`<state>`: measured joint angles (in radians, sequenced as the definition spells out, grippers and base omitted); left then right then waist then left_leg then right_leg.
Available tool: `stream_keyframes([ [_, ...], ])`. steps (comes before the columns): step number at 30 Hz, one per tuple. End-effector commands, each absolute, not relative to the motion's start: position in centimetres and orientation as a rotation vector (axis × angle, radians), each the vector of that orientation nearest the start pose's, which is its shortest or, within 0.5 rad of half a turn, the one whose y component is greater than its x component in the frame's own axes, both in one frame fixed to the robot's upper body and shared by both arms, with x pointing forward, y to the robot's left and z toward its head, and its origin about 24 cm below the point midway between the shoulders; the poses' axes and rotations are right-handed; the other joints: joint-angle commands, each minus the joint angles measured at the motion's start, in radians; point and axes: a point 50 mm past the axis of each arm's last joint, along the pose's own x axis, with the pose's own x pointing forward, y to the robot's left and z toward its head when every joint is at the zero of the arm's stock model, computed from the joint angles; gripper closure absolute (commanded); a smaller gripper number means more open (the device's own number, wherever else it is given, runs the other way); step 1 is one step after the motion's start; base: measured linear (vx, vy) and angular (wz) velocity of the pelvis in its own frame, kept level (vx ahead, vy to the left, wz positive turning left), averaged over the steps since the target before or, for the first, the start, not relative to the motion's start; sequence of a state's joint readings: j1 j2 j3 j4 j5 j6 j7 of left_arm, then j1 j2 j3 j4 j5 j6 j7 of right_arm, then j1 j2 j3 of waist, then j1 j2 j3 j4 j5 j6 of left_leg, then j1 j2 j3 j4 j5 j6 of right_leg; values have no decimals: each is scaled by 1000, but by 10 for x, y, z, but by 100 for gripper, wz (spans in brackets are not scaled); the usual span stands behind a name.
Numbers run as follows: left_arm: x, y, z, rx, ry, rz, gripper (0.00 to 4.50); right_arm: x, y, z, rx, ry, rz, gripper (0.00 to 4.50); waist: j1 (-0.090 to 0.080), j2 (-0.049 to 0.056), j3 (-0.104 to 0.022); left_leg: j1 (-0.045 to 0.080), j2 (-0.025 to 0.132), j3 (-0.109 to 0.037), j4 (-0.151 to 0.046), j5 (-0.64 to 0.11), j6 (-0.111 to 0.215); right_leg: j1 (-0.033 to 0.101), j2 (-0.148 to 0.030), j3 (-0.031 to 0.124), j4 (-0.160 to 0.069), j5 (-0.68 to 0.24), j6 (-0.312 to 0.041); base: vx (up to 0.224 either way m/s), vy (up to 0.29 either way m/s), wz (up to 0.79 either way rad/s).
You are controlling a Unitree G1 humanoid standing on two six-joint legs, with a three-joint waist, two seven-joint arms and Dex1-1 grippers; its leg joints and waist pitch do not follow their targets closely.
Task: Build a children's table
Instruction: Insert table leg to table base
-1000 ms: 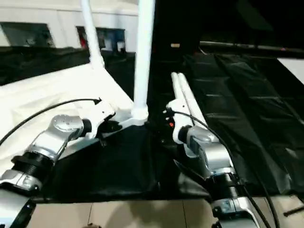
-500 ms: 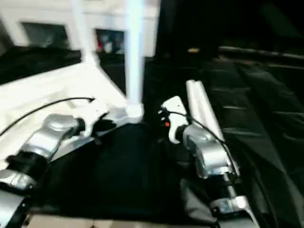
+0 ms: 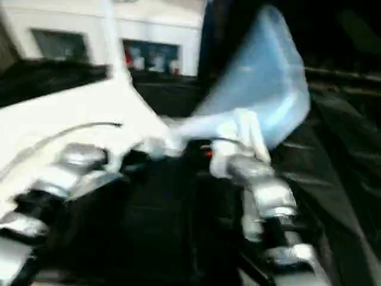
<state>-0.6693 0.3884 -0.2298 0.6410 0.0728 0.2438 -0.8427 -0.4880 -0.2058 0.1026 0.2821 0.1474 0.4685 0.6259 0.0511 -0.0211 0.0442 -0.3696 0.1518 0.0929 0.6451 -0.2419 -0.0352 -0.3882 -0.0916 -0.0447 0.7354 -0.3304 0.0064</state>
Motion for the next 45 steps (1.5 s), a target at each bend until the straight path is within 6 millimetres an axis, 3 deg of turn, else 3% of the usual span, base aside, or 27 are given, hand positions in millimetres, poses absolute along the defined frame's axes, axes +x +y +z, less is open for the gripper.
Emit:
stream_keyframes([
  [1,349,142,73,459,400,-923,450,325,-131,71,-52,332,714,3,13,-51,-82,-33,-24,14,12,426,304,70,-77,88,-109,587,16,-76,3,-10],
  [2,349,142,73,463,401,-922,450,325,-131,71,-51,332,714,3,36,-36,-82,-35,-14,20,-3,308,229,78,-94,92,-114,651,-1,-62,-17,15],
  [3,349,142,73,465,401,-921,450,325,-131,71,-49,332,715,3,33,-33,-86,-39,-3,21,-14,253,164,86,-87,88,-99,759,-21,-62,-17,15],
  [4,349,142,73,471,405,-920,450,325,-131,71,-47,332,715,3,33,-22,-89,-32,0,26,-36,258,64,96,-51,60,-79,932,-54,-41,-68,16],
  [5,349,143,73,472,407,-920,450,325,-131,71,-47,332,714,3,26,-19,-88,-17,6,31,-52,238,29,90,-32,46,-84,959,-70,-52,-48,3],
  [6,349,143,72,478,409,-919,450,325,-131,71,-46,333,712,3,26,-15,-86,-14,10,32,-61,209,15,90,-28,41,-91,910,-80,-52,-48,3],
  [7,348,143,72,479,414,-924,450,325,-132,70,-44,335,707,3,22,-1,-80,-2,33,32,-82,108,-18,85,-28,35,-114,652,-137,-74,-23,0],
  [8,348,142,71,489,416,-928,450,325,-133,70,-43,339,699,3,21,7,-79,4,42,31,-89,75,-26,81,-31,33,-119,559,-171,-86,-3,3],
  [9,347,142,71,492,416,-929,450,325,-133,69,-43,340,697,3,19,5,-78,7,48,33,-93,49,-27,78,-29,32,-127,482,-202,-86,-3,3],
  [10,347,142,70,494,420,-921,450,325,-134,69,-42,341,693,3,18,11,-71,9,56,39,-102,9,-34,73,-30,31,-135,356,-248,-97,22,6],
  [11,347,143,70,494,422,-919,450,325,-134,69,-42,342,691,3,17,10,-63,15,65,46,-109,-55,-46,64,-31,31,-147,236,-269,-97,41,4],
  [12,347,143,69,495,426,-919,450,325,-135,69,-39,343,684,3,15,8,-59,14,65,49,-112,-85,-53,64,-30,31,-150,182,-270,-97,41,4],
  [13,347,143,68,498,431,-914,450,325,-136,68,-40,344,677,3,16,14,-56,20,66,51,-116,-141,-67,59,-34,31,-157,86,-265,-87,42,2],
  [15,347,143,67,510,440,-909,450,326,-138,69,-44,341,651,3,14,12,-58,17,69,55,-123,-170,-82,57,-36,31,-166,19,-245,-73,37,-1],
  [21,348,145,66,525,447,-895,450,330,-139,77,-7,303,630,3,21,8,-59,14,67,67,-119,-161,-81,46,-38,37,-173,0,-220,-10,4,-1],
  [25,347,142,66,539,424,-909,450,331,-146,72,-29,339,586,3,29,7,-64,7,65,68,-116,-84,-75,50,-36,36,-165,91,-223,0,0,0],
  [26,347,142,66,547,415,-912,450,331,-147,72,-29,345,578,3,29,4,-65,8,65,69,-115,-80,-73,49,-35,36,-164,100,-224,0,0,0],
  [30,346,139,67,588,364,-953,450,333,-153,69,-6,370,539,3,32,6,-68,7,65,69,-114,-58,-64,49,-33,36,-160,147,-230,0,0,0],
  [36,342,138,70,577,332,-1041,450,334,-152,76,1,356,545,3,40,6,-64,9,67,71,-118,-102,-75,44,-36,37,-166,81,-217,0,0,0],
  [42,347,142,78,550,283,-1016,450,335,-152,85,3,339,550,3,40,4,-62,9,68,71,-121,-112,-83,43,-36,38,-167,60,-203,0,0,0],
  [43,347,142,79,540,276,-1015,404,335,-152,86,3,338,551,0,40,4,-63,9,67,71,-120,-103,-82,42,-36,38,-167,69,-203,0,0,0],
  [45,349,144,87,471,279,-1024,393,336,-157,91,0,334,540,0,40,4,-63,8,66,72,-120,-101,-84,42,-35,38,-166,64,-206,0,0,0],
])
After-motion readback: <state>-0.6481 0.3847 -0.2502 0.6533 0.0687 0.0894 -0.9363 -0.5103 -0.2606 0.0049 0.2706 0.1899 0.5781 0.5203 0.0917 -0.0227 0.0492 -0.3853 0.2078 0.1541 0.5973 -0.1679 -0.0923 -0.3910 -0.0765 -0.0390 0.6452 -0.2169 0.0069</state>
